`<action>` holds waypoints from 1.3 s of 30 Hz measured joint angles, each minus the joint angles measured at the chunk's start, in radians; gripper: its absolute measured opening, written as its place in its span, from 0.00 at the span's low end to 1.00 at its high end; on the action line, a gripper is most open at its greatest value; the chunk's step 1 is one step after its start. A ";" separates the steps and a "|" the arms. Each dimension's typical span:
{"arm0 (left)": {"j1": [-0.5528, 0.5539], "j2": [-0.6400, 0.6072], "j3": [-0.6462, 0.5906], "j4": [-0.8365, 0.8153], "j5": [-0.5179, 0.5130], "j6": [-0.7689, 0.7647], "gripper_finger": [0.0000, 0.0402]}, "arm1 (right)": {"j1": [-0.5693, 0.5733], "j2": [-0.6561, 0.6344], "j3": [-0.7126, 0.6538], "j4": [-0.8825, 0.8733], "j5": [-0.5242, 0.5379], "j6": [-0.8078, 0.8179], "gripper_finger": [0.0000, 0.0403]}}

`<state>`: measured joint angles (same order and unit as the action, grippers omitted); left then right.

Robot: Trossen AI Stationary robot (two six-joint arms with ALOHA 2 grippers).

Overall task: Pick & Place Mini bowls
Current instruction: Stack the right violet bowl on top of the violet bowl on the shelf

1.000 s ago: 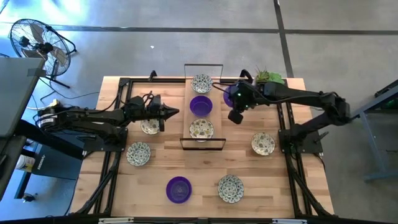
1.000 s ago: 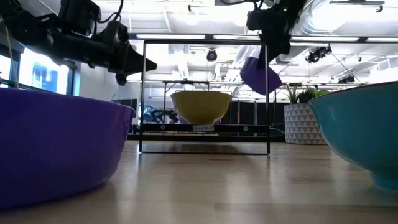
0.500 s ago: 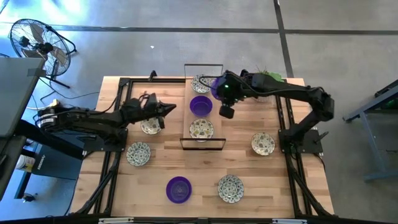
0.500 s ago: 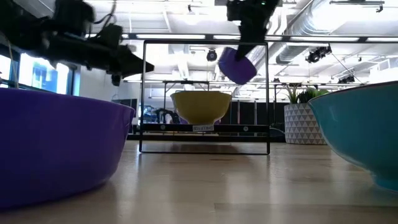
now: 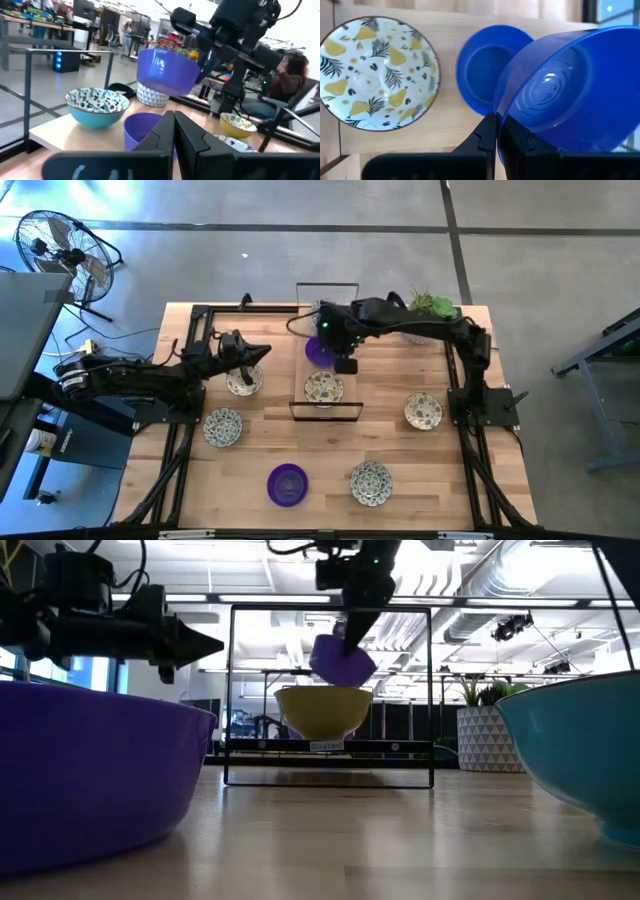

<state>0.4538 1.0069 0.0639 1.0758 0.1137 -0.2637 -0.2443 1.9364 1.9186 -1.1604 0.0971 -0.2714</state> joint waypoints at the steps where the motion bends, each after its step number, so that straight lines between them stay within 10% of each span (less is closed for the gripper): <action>1: 0.000 0.000 0.000 -0.012 0.002 0.002 0.00 | 0.006 0.012 0.009 -0.002 0.000 -0.017 0.01; 39: 0.000 0.001 0.000 -0.039 -0.003 0.030 0.00 | 0.061 0.155 0.008 0.012 0.032 -0.286 0.06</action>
<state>0.4536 1.0077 0.0639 1.0368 0.1104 -0.2333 -0.1829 2.0911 1.9270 -1.1484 0.1290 -0.5575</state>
